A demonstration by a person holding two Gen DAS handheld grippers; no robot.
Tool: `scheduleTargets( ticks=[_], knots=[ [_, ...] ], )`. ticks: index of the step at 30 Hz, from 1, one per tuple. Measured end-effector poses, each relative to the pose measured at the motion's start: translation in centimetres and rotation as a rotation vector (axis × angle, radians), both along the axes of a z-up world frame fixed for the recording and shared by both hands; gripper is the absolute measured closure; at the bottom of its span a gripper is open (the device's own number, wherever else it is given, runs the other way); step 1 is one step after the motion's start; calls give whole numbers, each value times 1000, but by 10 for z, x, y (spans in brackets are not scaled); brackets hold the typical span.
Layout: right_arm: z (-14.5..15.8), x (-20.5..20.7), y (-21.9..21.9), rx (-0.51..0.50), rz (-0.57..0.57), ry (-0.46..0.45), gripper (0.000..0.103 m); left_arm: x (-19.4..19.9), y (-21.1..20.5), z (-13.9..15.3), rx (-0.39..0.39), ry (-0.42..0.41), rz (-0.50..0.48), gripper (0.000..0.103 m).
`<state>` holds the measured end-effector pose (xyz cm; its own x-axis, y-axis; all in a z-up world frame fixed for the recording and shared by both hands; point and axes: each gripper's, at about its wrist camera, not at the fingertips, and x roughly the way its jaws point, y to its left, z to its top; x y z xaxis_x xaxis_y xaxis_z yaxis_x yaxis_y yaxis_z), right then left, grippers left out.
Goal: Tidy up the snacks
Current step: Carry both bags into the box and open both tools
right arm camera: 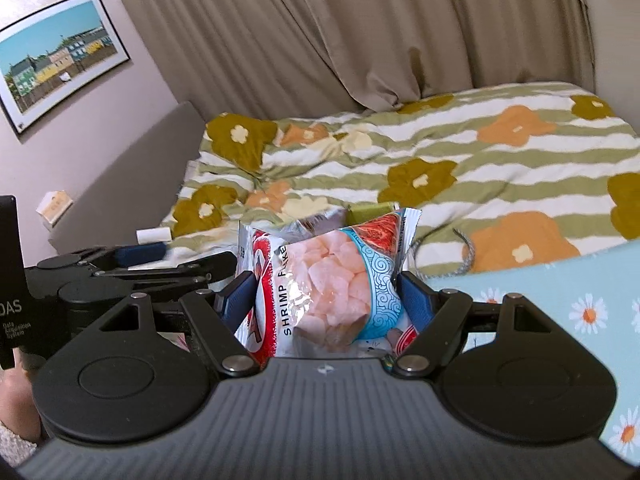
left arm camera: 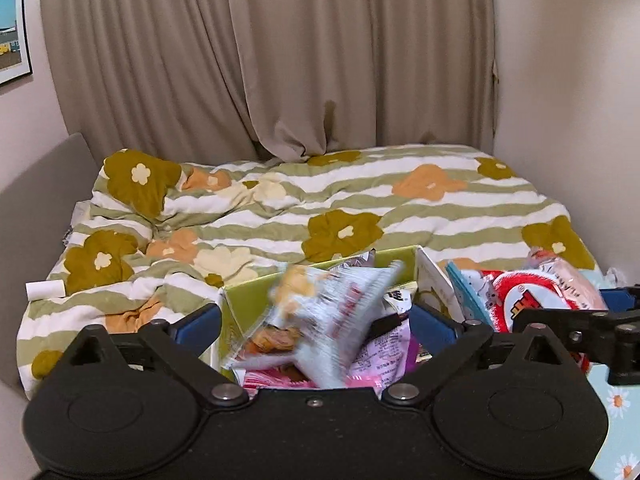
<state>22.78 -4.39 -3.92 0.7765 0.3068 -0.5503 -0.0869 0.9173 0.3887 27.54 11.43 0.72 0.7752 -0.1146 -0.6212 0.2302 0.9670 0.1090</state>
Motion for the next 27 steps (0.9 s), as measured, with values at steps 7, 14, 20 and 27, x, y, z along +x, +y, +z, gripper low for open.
scheduleTargets(
  ticks=[7,14,20,27],
  knots=[
    [-5,-6,-4,-16,10,2,11,-31,14,3,-41,7,52,1],
    [0,-5,4,17,76,-20,7,-49,32,11,-65,-5,133,1],
    [-13,1,11,61,92,13,0,-60,43,11,-46,-16,173,1],
    [-19,-7,12,39,50,32,0,-63,55,3,-63,13,163,1]
  ],
)
